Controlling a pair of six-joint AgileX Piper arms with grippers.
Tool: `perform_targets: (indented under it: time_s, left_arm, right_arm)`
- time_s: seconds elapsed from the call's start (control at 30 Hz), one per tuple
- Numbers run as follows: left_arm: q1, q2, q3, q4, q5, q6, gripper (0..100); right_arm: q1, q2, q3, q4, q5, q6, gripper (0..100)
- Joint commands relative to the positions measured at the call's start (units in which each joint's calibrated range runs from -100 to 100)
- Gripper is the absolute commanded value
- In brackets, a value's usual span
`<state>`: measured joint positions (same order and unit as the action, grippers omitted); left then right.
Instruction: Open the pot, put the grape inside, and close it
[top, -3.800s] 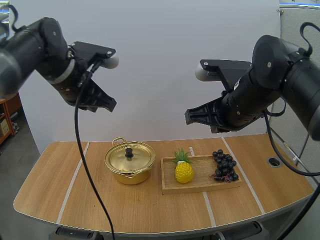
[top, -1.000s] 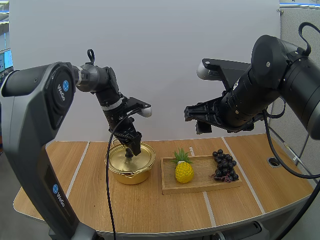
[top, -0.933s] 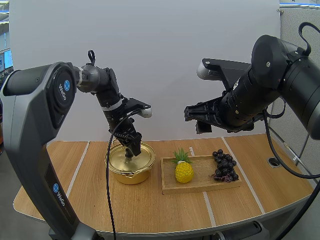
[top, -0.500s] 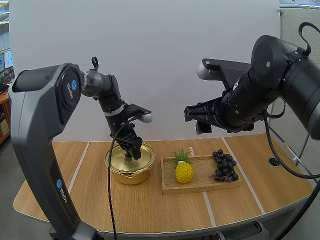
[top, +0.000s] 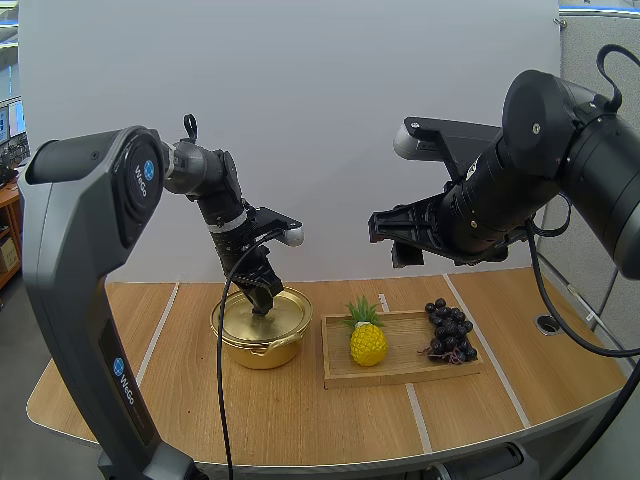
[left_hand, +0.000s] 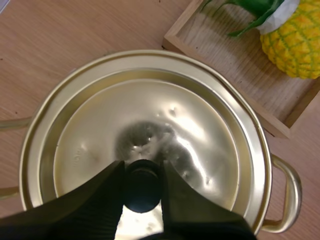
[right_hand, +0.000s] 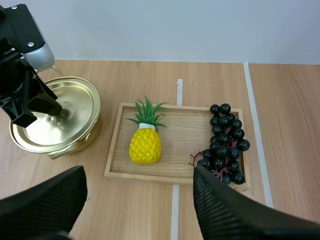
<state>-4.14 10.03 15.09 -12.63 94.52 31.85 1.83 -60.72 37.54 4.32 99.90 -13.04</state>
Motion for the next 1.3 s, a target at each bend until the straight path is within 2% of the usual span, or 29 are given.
perform_targets:
  time_s: [0.0, 0.27, 0.57, 0.87, 1.27]
  left_arm:
    - [-0.24, 0.11, -0.33, 0.11, 0.02, -0.77, 0]
    - [-0.24, -1.04, -2.42, 5.04, 2.30, -4.60, 0]
    - [-0.24, -12.41, -12.75, 7.03, 5.39, -7.73, 0]
    - [-0.24, -23.45, -29.15, 9.40, 4.47, -11.20, 0]
    - [-0.24, -26.58, -55.62, 10.20, 4.03, -17.26, 0]
  right_arm:
    - [0.03, -0.16, -0.55, 0.19, 0.10, 0.00, 100]
    - [0.03, -0.16, -0.55, 0.19, 0.10, 0.00, 100]
    - [0.03, -0.16, -0.55, 0.19, 0.10, 0.00, 100]
    - [0.03, -0.16, -0.55, 0.19, 0.10, 0.00, 100]
    - [0.03, -0.16, -0.55, -0.56, 0.10, 0.00, 100]
